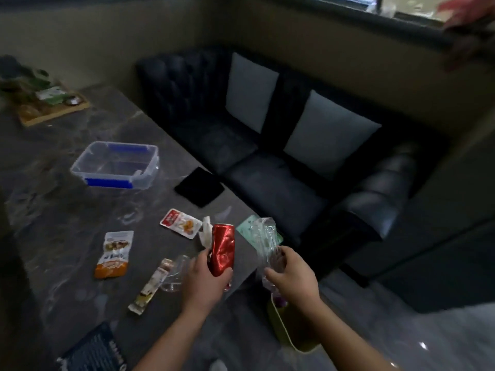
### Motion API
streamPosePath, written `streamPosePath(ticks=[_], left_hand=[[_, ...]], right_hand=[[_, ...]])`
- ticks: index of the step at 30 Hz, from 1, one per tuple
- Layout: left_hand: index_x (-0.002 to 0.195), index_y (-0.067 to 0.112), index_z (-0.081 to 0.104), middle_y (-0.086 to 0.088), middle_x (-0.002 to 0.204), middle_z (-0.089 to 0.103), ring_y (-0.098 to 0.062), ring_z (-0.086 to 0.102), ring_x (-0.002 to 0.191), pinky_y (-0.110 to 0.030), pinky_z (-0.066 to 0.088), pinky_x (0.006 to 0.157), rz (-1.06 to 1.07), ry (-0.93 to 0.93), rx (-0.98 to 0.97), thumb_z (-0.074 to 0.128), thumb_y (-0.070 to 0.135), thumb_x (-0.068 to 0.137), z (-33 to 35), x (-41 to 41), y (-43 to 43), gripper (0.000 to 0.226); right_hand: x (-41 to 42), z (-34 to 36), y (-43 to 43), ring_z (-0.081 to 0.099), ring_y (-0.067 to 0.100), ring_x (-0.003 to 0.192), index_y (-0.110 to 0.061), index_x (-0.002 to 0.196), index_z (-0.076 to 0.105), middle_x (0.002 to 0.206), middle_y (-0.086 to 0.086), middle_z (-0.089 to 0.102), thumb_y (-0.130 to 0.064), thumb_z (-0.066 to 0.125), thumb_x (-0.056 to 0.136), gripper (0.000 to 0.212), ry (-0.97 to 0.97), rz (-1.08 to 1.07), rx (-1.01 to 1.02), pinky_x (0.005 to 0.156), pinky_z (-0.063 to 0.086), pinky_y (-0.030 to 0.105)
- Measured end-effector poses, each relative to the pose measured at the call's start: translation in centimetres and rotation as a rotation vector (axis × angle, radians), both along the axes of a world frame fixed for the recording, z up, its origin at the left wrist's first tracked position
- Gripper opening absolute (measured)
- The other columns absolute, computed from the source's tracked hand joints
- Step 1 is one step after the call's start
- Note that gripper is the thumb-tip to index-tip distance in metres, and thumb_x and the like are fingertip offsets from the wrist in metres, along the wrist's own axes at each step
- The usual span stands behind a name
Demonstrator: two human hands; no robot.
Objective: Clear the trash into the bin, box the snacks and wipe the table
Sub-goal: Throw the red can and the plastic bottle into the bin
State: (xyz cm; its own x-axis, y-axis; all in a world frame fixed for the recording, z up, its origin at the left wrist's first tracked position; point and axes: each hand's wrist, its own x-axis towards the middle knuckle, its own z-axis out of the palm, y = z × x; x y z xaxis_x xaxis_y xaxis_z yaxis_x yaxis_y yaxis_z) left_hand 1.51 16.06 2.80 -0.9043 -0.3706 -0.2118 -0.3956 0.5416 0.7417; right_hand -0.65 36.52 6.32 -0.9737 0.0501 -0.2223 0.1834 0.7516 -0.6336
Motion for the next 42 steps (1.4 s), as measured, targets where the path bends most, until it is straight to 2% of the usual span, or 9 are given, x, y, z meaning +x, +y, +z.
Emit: streamPosePath(ticks=[5,8,13,20,23,27,30,35,42], left_hand=[[0.120,0.024,0.057,0.003,0.104,0.059,-0.017,0.058,0.092,-0.035,0.048,0.080,-0.109,0.011,-0.004,0.081,0.038,0.071,-0.5,-0.1,5.9,0.057],[0.118,0.026,0.058,0.005,0.102,0.059,-0.014,0.057,0.088,-0.032,0.045,0.076,-0.143,-0.036,-0.024,0.079,0.041,0.072,-1.4,0.3,9.8,0.053],[0.125,0.027,0.056,0.007,0.103,0.055,-0.010,0.053,0.091,-0.030,0.042,0.078,-0.187,-0.125,-0.029,0.077,0.041,0.077,-4.5,2.4,16.2,0.054],[0.111,0.041,0.056,0.017,0.096,0.053,-0.001,0.054,0.086,-0.023,0.043,0.070,-0.193,-0.278,0.064,0.076,0.040,0.079,-13.1,4.6,22.0,0.038],[0.102,0.041,0.057,0.014,0.091,0.060,-0.008,0.059,0.085,-0.032,0.050,0.073,-0.197,-0.335,0.053,0.076,0.041,0.076,-18.3,4.2,22.9,0.032],[0.100,0.038,0.056,0.015,0.085,0.063,-0.005,0.058,0.078,-0.031,0.047,0.071,-0.225,-0.443,0.023,0.072,0.045,0.080,-25.5,2.6,23.5,0.026],[0.101,0.034,0.060,0.011,0.087,0.067,-0.012,0.064,0.080,-0.035,0.052,0.073,-0.211,-0.473,-0.029,0.070,0.048,0.076,-30.7,1.0,24.2,0.030],[0.102,0.031,0.058,0.007,0.089,0.060,-0.012,0.054,0.076,-0.031,0.038,0.062,-0.273,-0.491,-0.160,0.068,0.048,0.079,-37.1,-1.2,25.6,0.031],[0.110,0.024,0.057,-0.004,0.100,0.061,-0.021,0.056,0.088,-0.035,0.039,0.067,-0.355,-0.480,-0.378,0.068,0.046,0.080,-42.5,-3.0,26.5,0.039]], right_hand=[[1.7,-1.4,5.8,0.065,0.000,0.068,-0.040,0.108,0.056,0.084,-0.016,0.067,-0.041,0.074,0.077,0.036,-0.056,-0.096,-0.020,0.063,0.057,0.027],[2.3,-2.9,9.6,0.062,0.002,0.080,-0.036,0.119,0.055,0.098,-0.015,0.065,-0.042,0.073,0.079,0.045,-0.085,-0.094,-0.015,0.064,0.052,0.024],[2.7,-7.2,15.9,0.062,0.008,0.083,-0.031,0.118,0.056,0.093,-0.016,0.058,-0.045,0.073,0.075,0.048,-0.194,-0.072,0.025,0.072,0.057,0.033],[3.2,-16.2,21.2,0.065,0.009,0.082,-0.035,0.114,0.057,0.097,-0.011,0.065,-0.055,0.065,0.071,0.048,-0.394,0.024,0.094,0.072,0.059,0.037],[2.9,-21.0,22.0,0.068,0.015,0.083,-0.033,0.115,0.056,0.096,-0.007,0.067,-0.055,0.063,0.074,0.048,-0.452,0.025,0.120,0.074,0.059,0.040],[2.1,-28.6,22.7,0.069,0.013,0.063,-0.032,0.111,0.052,0.084,-0.005,0.067,-0.065,0.053,0.077,0.047,-0.520,-0.020,0.112,0.064,0.062,0.040],[1.6,-33.9,23.0,0.070,0.014,0.068,-0.029,0.118,0.046,0.087,-0.006,0.067,-0.063,0.053,0.082,0.050,-0.537,-0.063,0.124,0.066,0.060,0.038],[0.8,-41.3,23.4,0.060,0.011,0.061,-0.025,0.127,0.042,0.080,-0.009,0.056,-0.060,0.056,0.087,0.055,-0.564,-0.110,0.178,0.056,0.048,0.026],[-0.4,-48.1,23.7,0.066,0.017,0.073,-0.021,0.123,0.050,0.075,-0.008,0.057,-0.041,0.069,0.085,0.047,-0.591,-0.012,0.236,0.067,0.060,0.036]])
